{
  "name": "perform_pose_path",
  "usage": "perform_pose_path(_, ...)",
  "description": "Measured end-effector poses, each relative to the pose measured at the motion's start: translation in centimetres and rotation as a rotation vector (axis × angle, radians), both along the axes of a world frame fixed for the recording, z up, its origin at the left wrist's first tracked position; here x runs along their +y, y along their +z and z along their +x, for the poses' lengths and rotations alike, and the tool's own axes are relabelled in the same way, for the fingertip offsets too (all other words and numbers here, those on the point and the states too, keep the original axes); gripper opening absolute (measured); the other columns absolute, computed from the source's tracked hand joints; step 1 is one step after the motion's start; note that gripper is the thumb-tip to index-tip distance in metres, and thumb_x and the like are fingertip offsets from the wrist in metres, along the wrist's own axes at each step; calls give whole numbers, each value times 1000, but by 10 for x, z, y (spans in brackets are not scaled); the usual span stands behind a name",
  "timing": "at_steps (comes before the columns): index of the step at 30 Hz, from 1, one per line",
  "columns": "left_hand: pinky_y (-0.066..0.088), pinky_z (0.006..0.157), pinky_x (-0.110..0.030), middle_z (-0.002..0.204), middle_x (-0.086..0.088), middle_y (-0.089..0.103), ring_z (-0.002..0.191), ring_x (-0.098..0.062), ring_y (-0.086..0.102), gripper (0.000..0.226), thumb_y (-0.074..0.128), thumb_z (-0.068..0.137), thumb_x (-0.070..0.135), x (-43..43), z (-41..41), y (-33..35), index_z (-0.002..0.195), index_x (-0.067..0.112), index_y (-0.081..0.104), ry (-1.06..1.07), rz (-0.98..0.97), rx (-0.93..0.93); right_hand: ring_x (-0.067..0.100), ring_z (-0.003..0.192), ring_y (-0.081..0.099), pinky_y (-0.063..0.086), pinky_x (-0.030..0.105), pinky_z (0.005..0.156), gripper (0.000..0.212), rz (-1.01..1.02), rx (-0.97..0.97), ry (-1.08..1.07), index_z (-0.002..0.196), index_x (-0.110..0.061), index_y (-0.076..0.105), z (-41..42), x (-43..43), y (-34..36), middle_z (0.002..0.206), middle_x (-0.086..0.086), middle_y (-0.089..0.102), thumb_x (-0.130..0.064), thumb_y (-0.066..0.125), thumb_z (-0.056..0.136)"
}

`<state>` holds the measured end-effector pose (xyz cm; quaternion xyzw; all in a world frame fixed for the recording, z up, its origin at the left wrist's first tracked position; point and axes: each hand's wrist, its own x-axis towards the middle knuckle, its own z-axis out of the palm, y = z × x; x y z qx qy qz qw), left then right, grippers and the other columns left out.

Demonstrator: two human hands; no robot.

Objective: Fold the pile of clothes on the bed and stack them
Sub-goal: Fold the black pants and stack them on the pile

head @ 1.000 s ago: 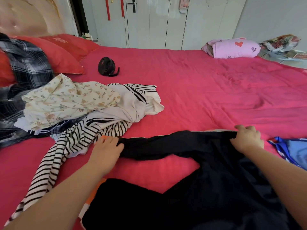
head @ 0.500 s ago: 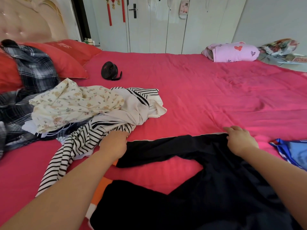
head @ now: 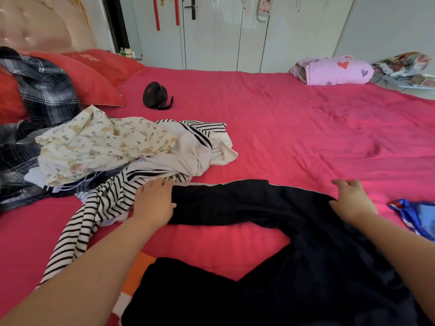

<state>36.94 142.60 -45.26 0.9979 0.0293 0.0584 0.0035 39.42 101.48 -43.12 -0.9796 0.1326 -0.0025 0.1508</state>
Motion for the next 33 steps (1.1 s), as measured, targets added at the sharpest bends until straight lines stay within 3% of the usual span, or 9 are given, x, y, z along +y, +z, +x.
perform_pose_path(6, 27, 105, -36, 137, 5, 42, 128, -18, 37, 61, 48, 88, 52, -1, -74, -11, 141, 28, 31, -85, -32, 6, 24, 123, 45, 40, 38, 101, 53, -137, -11, 293, 133, -23, 48, -84, 26, -7, 135, 3, 43, -17, 62, 82)
perform_pose_path(11, 32, 103, -45, 142, -5, 38, 130, -29, 35, 66, 38, 89, 61, 17, -132, -13, 143, 26, 26, 175, -85, 188, 16, 113, 53, 41, 28, 99, 37, -83, -34, 491, 118, -27, 61, -162, 35, -11, 120, -8, 55, -39, 64, 83)
perform_pose_path(14, 39, 100, -43, 134, -16, 44, 123, -34, 43, 62, 45, 92, 47, 19, -150, -9, 144, 18, 27, 195, -302, 257, 7, 116, 51, 32, 17, 102, 42, -22, -44, 640, 117, -32, 62, -201, 50, -20, 118, -15, 56, -55, 57, 81)
perform_pose_path(17, 38, 96, -39, 129, -19, 46, 119, -33, 47, 51, 50, 93, 24, 17, -162, -2, 141, 15, 36, 195, -439, 177, -1, 129, 33, 20, 15, 108, 66, -58, 76, 741, 133, -42, 43, -226, 62, -35, 134, -22, 39, -73, 48, 75)
perform_pose_path(19, 38, 94, -38, 128, -19, 47, 117, -32, 47, 45, 50, 93, 14, 17, -169, 2, 137, 12, 43, 196, -471, 76, 0, 132, 28, 20, 19, 111, 66, -122, 115, 736, 137, -45, 36, -235, 68, -42, 138, -25, 32, -67, 48, 77)
perform_pose_path(22, 39, 90, -40, 123, -22, 48, 112, -35, 49, 40, 47, 91, 4, 23, -178, 9, 131, 7, 51, 222, -500, -109, 3, 116, 47, 33, 18, 98, 31, -166, -29, 683, 121, -39, 56, -236, 70, -40, 124, -21, 55, -40, 44, 92)
perform_pose_path(24, 39, 91, -40, 123, -23, 48, 113, -37, 48, 41, 46, 90, 2, 29, -182, 9, 131, 5, 50, 228, -479, -108, 5, 103, 55, 38, 19, 91, 25, -167, -49, 648, 107, -34, 63, -234, 68, -35, 109, -17, 63, -30, 42, 95)
perform_pose_path(27, 36, 101, -40, 137, -15, 38, 127, -31, 37, 48, 51, 91, 19, 26, -191, 5, 138, 18, 42, 200, -232, 99, 8, 102, 56, 40, 22, 90, 23, -193, -33, 578, 105, -32, 64, -231, 58, -30, 105, -13, 64, -29, 44, 93)
perform_pose_path(33, 2, 114, -49, 156, -4, 12, 144, -26, 4, 53, 40, 95, 41, -27, -201, -1, 145, 29, 27, -63, 36, -35, 22, 117, 46, 42, 34, 93, 33, -297, -91, 138, 124, -35, 55, -213, -3, -11, 125, -5, 53, -29, 47, 92)
